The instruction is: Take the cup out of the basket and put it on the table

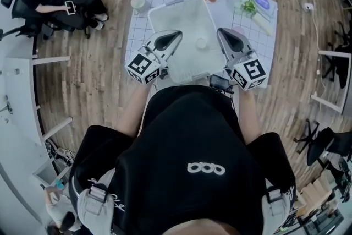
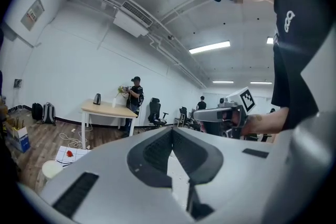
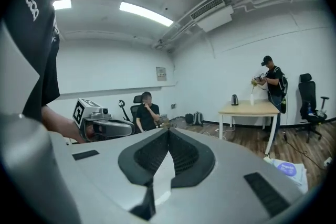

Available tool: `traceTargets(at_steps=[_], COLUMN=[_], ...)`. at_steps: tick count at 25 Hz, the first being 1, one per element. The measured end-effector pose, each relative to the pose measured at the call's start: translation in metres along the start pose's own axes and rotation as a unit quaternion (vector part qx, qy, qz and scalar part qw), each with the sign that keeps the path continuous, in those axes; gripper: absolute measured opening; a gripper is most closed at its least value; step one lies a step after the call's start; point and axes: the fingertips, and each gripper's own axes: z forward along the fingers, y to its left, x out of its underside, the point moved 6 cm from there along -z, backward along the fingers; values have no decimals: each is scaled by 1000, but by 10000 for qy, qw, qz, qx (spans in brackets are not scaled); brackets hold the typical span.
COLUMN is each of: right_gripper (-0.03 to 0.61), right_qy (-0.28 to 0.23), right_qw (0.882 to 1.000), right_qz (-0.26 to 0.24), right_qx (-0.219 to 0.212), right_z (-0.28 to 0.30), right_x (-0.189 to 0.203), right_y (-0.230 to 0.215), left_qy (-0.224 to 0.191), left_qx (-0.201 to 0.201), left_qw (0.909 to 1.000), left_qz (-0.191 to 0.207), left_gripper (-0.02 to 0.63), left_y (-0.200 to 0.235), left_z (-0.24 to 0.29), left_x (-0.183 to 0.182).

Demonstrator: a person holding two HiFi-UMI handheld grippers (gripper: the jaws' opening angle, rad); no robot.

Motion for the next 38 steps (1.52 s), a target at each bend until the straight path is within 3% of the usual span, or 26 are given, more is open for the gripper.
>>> traceTargets(at_steps=[7, 22, 28, 34, 38], right_gripper=[23, 23, 25, 26, 28], right_qy=[157, 289, 738, 1713, 2470], right_qw=[9997, 9996, 9968, 9828, 9639], right_qz=[-109, 18, 109, 119, 331], right_qx=[-137, 39, 302, 678, 933], right_z=[15, 17, 21, 35, 46], right_x=[4, 11, 29, 62, 90], right_y=[11, 12, 12, 23, 30], left_qy=[-20, 45, 636, 1218, 1775], left_qx=[-59, 75, 447, 1104, 1855], left_qw=[10000, 9997, 9956, 9807, 9537], left_qz=[73, 220, 526, 1062, 1567], left_gripper=[8, 8, 9, 9, 12], left_y=[3, 7, 7, 14, 19], left_z=[-14, -13, 3, 29, 55], left_x=[0, 1, 11, 19, 34])
